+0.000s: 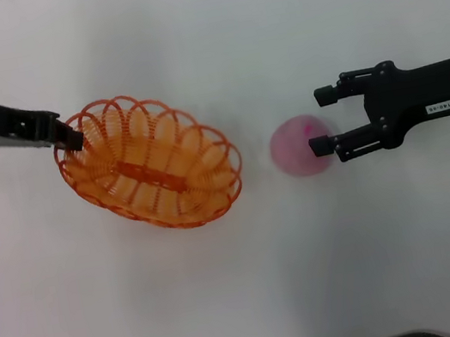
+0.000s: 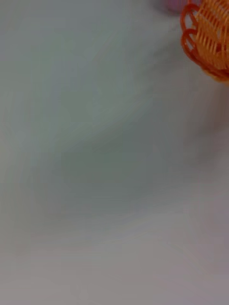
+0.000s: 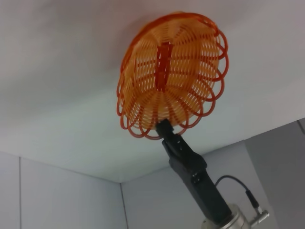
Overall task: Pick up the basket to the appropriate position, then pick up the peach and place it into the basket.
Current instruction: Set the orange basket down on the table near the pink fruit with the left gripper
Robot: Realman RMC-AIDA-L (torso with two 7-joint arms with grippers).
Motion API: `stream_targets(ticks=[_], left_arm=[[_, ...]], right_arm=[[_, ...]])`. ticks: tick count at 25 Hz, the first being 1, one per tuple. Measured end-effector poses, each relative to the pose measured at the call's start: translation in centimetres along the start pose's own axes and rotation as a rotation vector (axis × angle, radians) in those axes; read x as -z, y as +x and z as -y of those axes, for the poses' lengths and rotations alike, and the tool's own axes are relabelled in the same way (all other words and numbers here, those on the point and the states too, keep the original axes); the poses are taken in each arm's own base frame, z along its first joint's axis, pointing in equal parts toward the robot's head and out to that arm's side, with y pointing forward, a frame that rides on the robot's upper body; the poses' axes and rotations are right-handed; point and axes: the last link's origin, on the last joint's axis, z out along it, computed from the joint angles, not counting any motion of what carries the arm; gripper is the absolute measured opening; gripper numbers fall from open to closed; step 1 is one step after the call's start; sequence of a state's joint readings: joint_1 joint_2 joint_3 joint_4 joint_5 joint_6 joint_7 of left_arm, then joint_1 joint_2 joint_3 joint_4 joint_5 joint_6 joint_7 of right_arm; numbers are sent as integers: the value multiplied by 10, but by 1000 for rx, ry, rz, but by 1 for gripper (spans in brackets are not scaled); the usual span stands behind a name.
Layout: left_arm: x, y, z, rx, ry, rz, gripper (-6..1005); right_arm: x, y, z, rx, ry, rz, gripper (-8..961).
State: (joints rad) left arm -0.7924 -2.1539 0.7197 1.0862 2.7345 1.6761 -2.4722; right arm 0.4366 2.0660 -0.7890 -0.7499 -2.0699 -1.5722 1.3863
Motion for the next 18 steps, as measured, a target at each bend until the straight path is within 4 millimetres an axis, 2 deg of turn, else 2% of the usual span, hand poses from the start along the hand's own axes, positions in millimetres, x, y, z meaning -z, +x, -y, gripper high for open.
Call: stream_targets(ticks=[9, 18], left_arm=[[-3, -30, 10, 200, -142, -143, 59], [-20, -56, 29, 338, -135, -269, 56]], right_arm=[[-4, -3, -1, 2, -11, 8, 878], [-9, -8, -2, 7, -22, 17, 878]])
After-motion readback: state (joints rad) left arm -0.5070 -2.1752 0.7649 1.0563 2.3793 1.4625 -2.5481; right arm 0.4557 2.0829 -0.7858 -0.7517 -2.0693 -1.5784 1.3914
